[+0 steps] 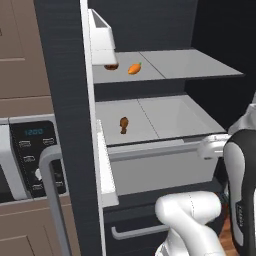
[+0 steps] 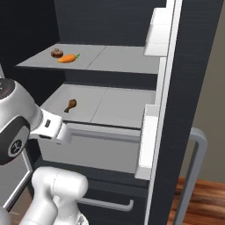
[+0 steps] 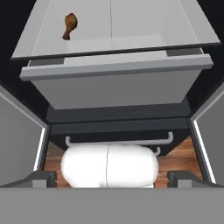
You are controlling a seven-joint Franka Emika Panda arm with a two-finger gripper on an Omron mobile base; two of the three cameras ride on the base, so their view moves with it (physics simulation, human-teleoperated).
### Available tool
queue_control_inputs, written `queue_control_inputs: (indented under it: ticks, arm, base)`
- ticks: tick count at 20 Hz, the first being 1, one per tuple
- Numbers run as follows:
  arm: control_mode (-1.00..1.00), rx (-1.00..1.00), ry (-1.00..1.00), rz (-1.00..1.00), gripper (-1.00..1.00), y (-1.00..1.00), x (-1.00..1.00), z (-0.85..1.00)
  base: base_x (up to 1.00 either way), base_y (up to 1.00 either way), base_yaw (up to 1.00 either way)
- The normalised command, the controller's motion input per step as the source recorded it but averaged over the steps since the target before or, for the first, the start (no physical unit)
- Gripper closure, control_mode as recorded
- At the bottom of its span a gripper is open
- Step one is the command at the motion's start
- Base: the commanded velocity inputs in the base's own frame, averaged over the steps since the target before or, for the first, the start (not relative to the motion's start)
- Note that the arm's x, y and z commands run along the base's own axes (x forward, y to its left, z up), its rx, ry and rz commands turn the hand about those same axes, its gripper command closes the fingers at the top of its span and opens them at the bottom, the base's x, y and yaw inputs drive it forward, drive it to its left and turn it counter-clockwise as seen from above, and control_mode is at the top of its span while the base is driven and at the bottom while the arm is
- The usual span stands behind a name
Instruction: Gather the mushroom and carrot from the fridge and place them on a tray on the dining counter. Then gather the chicken drumsticks from the fridge and place them on the other tray.
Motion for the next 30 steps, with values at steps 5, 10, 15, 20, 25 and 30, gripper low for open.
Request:
queue_control_inputs:
  ticks: [5, 10, 15, 20, 25, 30]
  arm:
    - [-1.00, 0.01, 0.01, -0.05, -1.00, 0.40, 1.00, 0.00]
    - [-1.00, 0.01, 0.00, -0.01, -1.00, 0.40, 0.88, -0.02]
    - [-1.00, 0.01, 0.00, 0.02, -1.00, 0.37, 0.73, -0.14]
    - [-1.00, 0.00, 0.00, 0.00, -1.00, 0.36, 0.60, -0.21]
    - [-1.00, 0.00, 0.00, 0.00, -1.00, 0.26, 0.54, -0.24]
    - [-1.00, 0.00, 0.00, 0.00, -1.00, 0.20, 0.54, -0.22]
  base:
    - [0.00, 0.00, 0.00]
    - [0.00, 0.00, 0.00]
    - [0.00, 0.00, 0.00]
    - [0.00, 0.00, 0.00]
    - [0.00, 0.00, 0.00]
    - [0.00, 0.00, 0.00]
